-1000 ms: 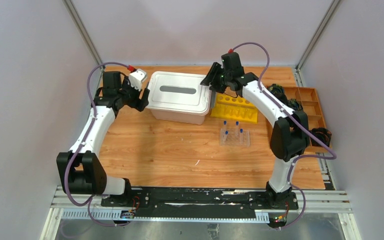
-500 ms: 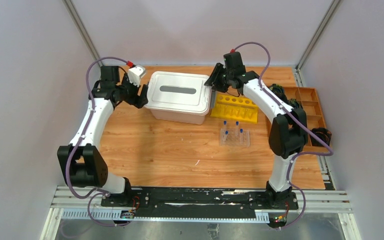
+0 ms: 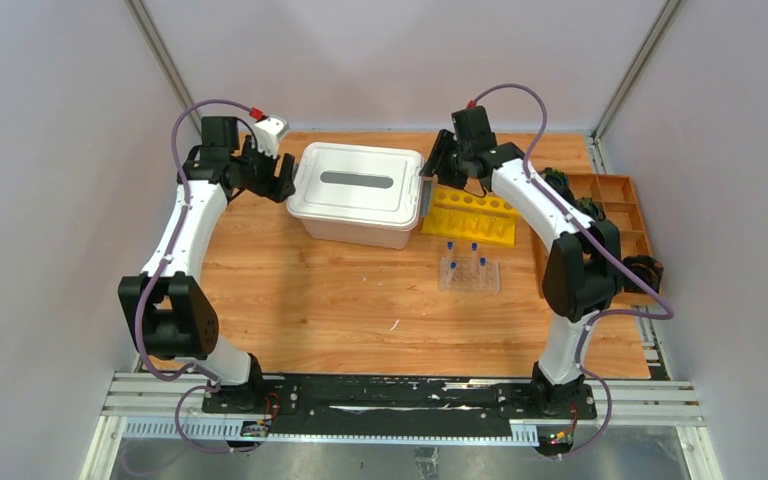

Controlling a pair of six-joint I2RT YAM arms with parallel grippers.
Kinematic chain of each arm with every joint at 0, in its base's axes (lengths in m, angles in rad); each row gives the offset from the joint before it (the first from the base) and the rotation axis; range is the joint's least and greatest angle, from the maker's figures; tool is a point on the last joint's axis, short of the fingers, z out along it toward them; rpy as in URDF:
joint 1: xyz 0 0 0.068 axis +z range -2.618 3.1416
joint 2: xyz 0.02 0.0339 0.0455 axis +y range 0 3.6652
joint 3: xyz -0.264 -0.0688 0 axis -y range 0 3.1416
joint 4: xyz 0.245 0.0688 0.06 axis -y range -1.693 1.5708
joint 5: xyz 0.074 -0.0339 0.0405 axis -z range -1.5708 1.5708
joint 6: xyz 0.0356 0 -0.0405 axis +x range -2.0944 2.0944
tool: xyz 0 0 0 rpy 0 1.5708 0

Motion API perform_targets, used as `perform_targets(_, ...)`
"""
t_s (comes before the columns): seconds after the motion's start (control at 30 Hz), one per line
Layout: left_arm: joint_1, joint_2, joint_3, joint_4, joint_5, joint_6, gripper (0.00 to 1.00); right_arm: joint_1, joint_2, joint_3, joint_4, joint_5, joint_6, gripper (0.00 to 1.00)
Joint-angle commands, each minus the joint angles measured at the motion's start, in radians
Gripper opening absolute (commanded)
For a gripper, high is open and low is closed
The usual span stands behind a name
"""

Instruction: Organize the chemistry lab equipment

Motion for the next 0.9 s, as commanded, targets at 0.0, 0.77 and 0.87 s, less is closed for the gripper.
perform_targets(0.0,0.002,0.001,0.002,0.032,-0.033,-0.051,0.71,0.05,-0.041,0.038,-0.047,0.092,-0.053,0.55)
perform_targets(0.77,0.002,-0.037,0.005,0.032,-0.109,-0.063,0.87,0.097,0.107,0.159,-0.244,0.18,-0.13,0.49)
perform_targets(0.87,0.002,-0.046,-0.014,0.041,-0.113,-0.06,0.87,0.094,0.122,0.162,-0.244,0.167,-0.132,0.48)
